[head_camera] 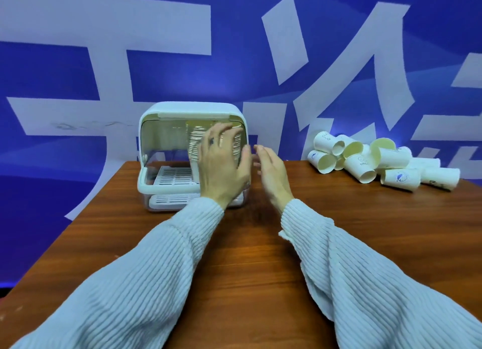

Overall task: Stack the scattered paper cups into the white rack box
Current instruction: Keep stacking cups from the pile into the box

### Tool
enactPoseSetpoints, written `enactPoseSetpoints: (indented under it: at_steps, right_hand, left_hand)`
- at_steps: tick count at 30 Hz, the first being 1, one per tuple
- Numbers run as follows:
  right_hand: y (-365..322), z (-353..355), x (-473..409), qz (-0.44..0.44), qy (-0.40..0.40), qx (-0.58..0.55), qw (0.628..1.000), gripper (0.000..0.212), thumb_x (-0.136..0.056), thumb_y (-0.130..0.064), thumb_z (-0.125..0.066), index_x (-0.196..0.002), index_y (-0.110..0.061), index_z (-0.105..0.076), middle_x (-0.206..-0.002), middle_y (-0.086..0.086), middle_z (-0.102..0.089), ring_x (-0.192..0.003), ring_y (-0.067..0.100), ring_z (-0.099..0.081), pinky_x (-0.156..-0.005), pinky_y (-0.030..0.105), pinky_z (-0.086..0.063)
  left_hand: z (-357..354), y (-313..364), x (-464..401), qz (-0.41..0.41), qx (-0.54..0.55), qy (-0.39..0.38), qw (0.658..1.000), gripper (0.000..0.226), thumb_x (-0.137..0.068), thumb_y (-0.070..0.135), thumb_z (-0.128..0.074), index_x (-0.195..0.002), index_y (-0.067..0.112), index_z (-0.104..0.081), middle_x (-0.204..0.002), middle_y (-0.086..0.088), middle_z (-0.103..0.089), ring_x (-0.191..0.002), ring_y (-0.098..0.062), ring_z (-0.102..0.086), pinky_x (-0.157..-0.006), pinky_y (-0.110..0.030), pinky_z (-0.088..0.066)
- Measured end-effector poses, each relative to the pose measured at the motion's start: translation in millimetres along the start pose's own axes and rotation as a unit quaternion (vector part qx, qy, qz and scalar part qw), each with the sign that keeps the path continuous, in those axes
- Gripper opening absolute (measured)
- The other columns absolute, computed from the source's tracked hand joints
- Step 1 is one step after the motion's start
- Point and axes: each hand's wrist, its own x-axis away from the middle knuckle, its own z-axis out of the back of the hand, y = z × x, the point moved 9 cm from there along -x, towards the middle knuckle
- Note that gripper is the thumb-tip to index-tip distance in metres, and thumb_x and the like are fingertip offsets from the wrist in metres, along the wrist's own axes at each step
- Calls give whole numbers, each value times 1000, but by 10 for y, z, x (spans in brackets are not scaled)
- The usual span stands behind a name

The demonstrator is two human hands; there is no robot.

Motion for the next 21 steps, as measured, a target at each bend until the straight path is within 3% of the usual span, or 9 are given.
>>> enactPoseSetpoints:
  at_steps: [3, 8, 13, 15, 18, 21]
  right_hand:
    - [139, 459, 47, -7, 30, 17, 999, 29, -105, -49, -47, -106, -33, -71, -104, -8, -74, -103, 11, -69, -101, 45, -55]
    - [376, 1420, 99, -33, 106, 57, 992, 25, -107, -43, -47, -104, -33, -70, -103, -9, -73, -102, 11, -68, -99, 41, -55]
    - [493, 2354, 105, -28, 175, 173, 969, 20, -101, -30, -58, -119, -27, -69, -106, -12, -69, -109, 14, -64, -103, 36, -49]
    - [572, 2646, 95, -28, 192, 239, 951, 25, -98, -24, -59, -121, -26, -68, -108, -9, -69, -108, 15, -62, -100, 36, -48]
    - [688, 3029, 4, -9, 235, 374, 897, 36, -95, -26, -57, -131, -25, -64, -129, 0, -65, -125, 23, -54, -105, 39, -43]
    - [736, 3390, -178, -20, 323, 404, 856, 52, -94, -29, -60, -144, -21, -53, -151, 6, -51, -139, 30, -43, -115, 45, -34]
  left_hand:
    - [-408, 397, 270, -32, 55, -62, 996, 38, -89, 28, -63, -125, 16, -62, -132, -3, -57, -125, -25, -51, -108, -44, -40]
    - [-1195, 767, 634, 16, 91, -168, 982, 39, -92, 34, -59, -130, 24, -57, -136, 3, -53, -127, -18, -47, -108, -42, -42]
    - [-1835, 1171, 873, 39, 129, -230, 964, 40, -94, 36, -57, -132, 23, -56, -136, 5, -50, -127, -15, -45, -107, -41, -43]
    - [-2037, 1339, 966, 19, 130, -257, 957, 41, -94, 37, -56, -132, 24, -55, -136, 6, -49, -127, -16, -46, -106, -42, -43]
    - [-2201, 1515, 1080, -35, 123, -288, 949, 42, -95, 39, -55, -135, 26, -52, -140, 8, -45, -130, -13, -43, -108, -37, -40]
    - [-2186, 1551, 1121, -59, 127, -291, 947, 43, -97, 41, -54, -138, 29, -51, -143, 11, -43, -132, -8, -40, -108, -32, -39]
